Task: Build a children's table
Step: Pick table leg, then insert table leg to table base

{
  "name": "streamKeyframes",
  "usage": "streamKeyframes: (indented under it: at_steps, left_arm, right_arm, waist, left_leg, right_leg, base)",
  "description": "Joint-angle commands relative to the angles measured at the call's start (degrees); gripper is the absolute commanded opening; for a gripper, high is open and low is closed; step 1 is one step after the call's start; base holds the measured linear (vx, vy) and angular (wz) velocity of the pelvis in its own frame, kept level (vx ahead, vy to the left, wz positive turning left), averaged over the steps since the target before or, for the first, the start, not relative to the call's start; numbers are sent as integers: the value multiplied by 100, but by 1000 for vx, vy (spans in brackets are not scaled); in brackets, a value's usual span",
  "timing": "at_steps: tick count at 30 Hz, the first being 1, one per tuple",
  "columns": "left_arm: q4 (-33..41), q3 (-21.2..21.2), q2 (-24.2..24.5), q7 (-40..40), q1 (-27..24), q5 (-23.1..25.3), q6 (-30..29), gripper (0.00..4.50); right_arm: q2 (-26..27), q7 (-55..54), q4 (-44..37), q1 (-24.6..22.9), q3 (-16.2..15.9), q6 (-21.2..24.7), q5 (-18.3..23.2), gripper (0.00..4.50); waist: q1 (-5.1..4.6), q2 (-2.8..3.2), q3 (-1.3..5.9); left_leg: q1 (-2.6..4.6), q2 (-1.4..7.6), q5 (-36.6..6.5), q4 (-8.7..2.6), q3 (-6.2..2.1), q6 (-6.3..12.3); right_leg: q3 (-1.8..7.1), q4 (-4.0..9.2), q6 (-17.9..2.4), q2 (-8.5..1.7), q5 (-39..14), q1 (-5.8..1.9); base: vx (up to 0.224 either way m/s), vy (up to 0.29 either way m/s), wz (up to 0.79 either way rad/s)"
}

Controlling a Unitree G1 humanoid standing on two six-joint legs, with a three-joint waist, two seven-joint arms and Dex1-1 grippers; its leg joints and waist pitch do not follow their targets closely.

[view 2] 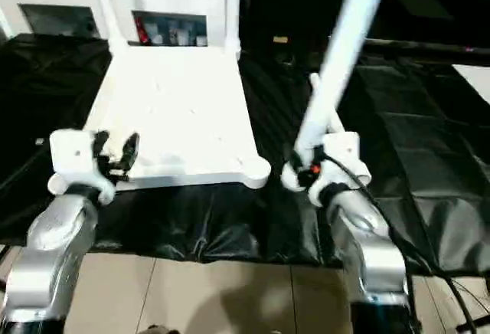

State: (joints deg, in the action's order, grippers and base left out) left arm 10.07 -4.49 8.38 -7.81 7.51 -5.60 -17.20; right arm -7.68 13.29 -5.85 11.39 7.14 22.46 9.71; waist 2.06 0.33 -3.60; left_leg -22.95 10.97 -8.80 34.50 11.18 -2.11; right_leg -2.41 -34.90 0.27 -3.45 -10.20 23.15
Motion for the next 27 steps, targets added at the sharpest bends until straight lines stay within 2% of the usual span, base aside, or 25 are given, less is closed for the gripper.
streamKeyframes:
  at_steps: [1,2,3,5,6,7,8,9,10,11,14,15,17,18,19,20,22,23,24,25,26,27]
  left_arm:
    - [-74,190,39,-496,217,-326,-238,299]
    - [-184,265,75,-687,309,-385,-255,299]
    - [-284,324,91,-856,384,-456,-262,299]
    - [-645,565,210,-1373,581,-516,-226,299]
    - [-773,662,273,-1531,636,-478,-201,299]
    - [-1128,946,459,-1968,797,-343,-143,317]
    - [-1307,1081,543,-2123,888,-226,-106,328]
    - [-1612,1265,649,-2389,1052,-77,-12,335]
    - [-1612,1265,649,-2389,1052,-77,-12,346]
    - [-1884,1351,688,-2594,1212,-28,-6,346]
    - [-2731,1568,818,-2985,1773,222,104,372]
    - [-2731,1568,818,-2985,1773,222,104,372]
    - [-3153,1621,860,-3137,2054,285,180,372]
    - [-3566,1653,883,-3273,2337,315,292,372]
    - [-3758,1664,888,-3340,2474,319,358,372]
    - [-3758,1664,888,-3340,2474,319,358,372]
    - [-4115,1787,923,-3717,2738,246,354,372]
    - [-4115,1787,923,-3717,2738,246,354,372]
    - [-4484,1928,948,-4191,2955,289,421,356]
    - [-4674,1954,935,-4371,3066,316,533,356]
    - [-4674,1954,935,-4371,3066,316,533,336]
    - [-4977,1916,879,-4464,3249,325,676,333]
  right_arm:
    - [87,-65,46,26,135,-63,118,188]
    - [51,75,73,36,80,-95,155,188]
    - [18,197,86,37,32,-140,178,188]
    - [-29,438,136,62,-10,-121,261,188]
    - [-36,490,156,72,-5,-97,293,188]
    - [-68,615,226,115,8,-49,388,188]
    - [-102,666,272,143,3,-48,408,188]
    - [-167,748,360,200,-6,-34,432,188]
    - [-167,748,360,200,-6,-34,432,188]
    - [-216,800,445,246,-14,-23,456,188]
    - [-373,955,653,383,-54,-61,442,188]
    - [-373,955,653,383,-54,-61,442,188]
    - [-419,998,709,427,-50,-81,431,188]
    - [-457,1042,720,453,-51,-86,421,188]
    - [-471,1060,710,460,-51,-78,420,188]
    - [-471,1060,710,460,-51,-78,420,188]
    - [-501,1117,689,471,-54,-44,453,188]
    - [-501,1117,689,471,-54,-44,453,188]
    - [-543,1175,733,495,-71,-51,491,188]
    - [-573,1204,761,516,-90,-70,483,188]
    - [-573,1204,761,516,-90,-70,483,188]
    - [-593,1235,773,546,-73,-63,519,188]
  waist:
    - [-49,40,355]
    - [-55,36,355]
    - [-67,-2,354]
    - [-71,5,349]
    - [-66,14,353]
    - [-66,22,363]
    - [-72,-5,356]
    - [-74,-10,366]
    - [-69,6,372]
    - [-79,8,371]
    - [-67,24,392]
    - [-61,15,396]
    - [-53,7,409]
    - [-43,12,411]
    - [-35,17,427]
    - [-29,10,433]
    - [-34,-24,442]
    - [-14,-3,455]
    - [-11,-9,456]
    - [-2,-6,464]
    - [10,-34,479]
    - [7,-26,476]
  left_leg:
    - [243,146,-2520,-429,-187,-295]
    - [252,141,-2569,-424,-191,-289]
    - [255,139,-2603,-417,-186,-280]
    - [206,137,-2540,-438,-198,-259]
    - [224,131,-2532,-435,-199,-240]
    - [226,134,-2521,-430,-200,-247]
    - [220,123,-2510,-433,-194,-219]
    - [199,127,-2418,-445,-202,-219]
    - [203,138,-2403,-448,-204,-243]
    - [192,147,-2344,-458,-200,-254]
    - [242,141,-2338,-434,-178,-260]
    - [218,154,-2229,-443,-179,-246]
    - [207,152,-2067,-432,-159,-188]
    - [230,126,-2029,-408,-132,-157]
    - [233,138,-1986,-409,-142,-168]
    - [200,152,-1851,-419,-147,-145]
    - [194,162,-1726,-406,-128,-88]
    - [197,162,-1605,-394,-125,-54]
    - [176,155,-1473,-389,-116,-5]
    - [185,148,-1421,-382,-109,18]
    - [172,151,-1280,-371,-106,61]
    - [157,158,-1180,-375,-107,97]
  right_leg:
    - [177,651,-177,-322,-2931,-31]
    - [172,658,-161,-319,-2995,-24]
    - [171,671,-138,-309,-3006,-13]
    - [169,659,-141,-330,-3007,-53]
    - [175,680,-116,-335,-3059,-34]
    - [183,664,-128,-338,-3023,-29]
    - [184,690,-112,-337,-3062,-25]
    - [188,670,-125,-345,-2987,-58]
    - [190,640,-159,-351,-2924,-64]
    - [196,634,-258,-359,-2779,-79]
    - [206,615,-410,-361,-2633,-66]
    - [211,586,-506,-372,-2439,-99]
    - [220,565,-619,-368,-2195,-112]
    - [224,584,-636,-354,-2175,-95]
    - [227,552,-680,-367,-2077,-118]
    - [228,519,-750,-373,-1865,-154]
    - [226,495,-873,-374,-1701,-163]
    - [234,479,-931,-387,-1592,-169]
    - [235,475,-991,-388,-1418,-188]
    - [234,472,-993,-382,-1384,-185]
    - [237,436,-1037,-390,-1211,-214]
    - [230,418,-1110,-387,-1026,-225]
  base:
    - [0,0,0]
    - [0,0,0]
    - [0,0,0]
    - [0,0,0]
    - [0,0,0]
    - [0,0,0]
    - [0,0,0]
    - [0,0,0]
    - [0,0,0]
    - [0,0,0]
    - [0,0,0]
    - [0,0,0]
    - [0,0,0]
    - [0,0,0]
    - [0,0,0]
    - [0,0,0]
    - [0,0,0]
    - [51,-4,0]
    - [0,0,0]
    - [0,0,0]
    - [0,0,0]
    - [0,0,0]
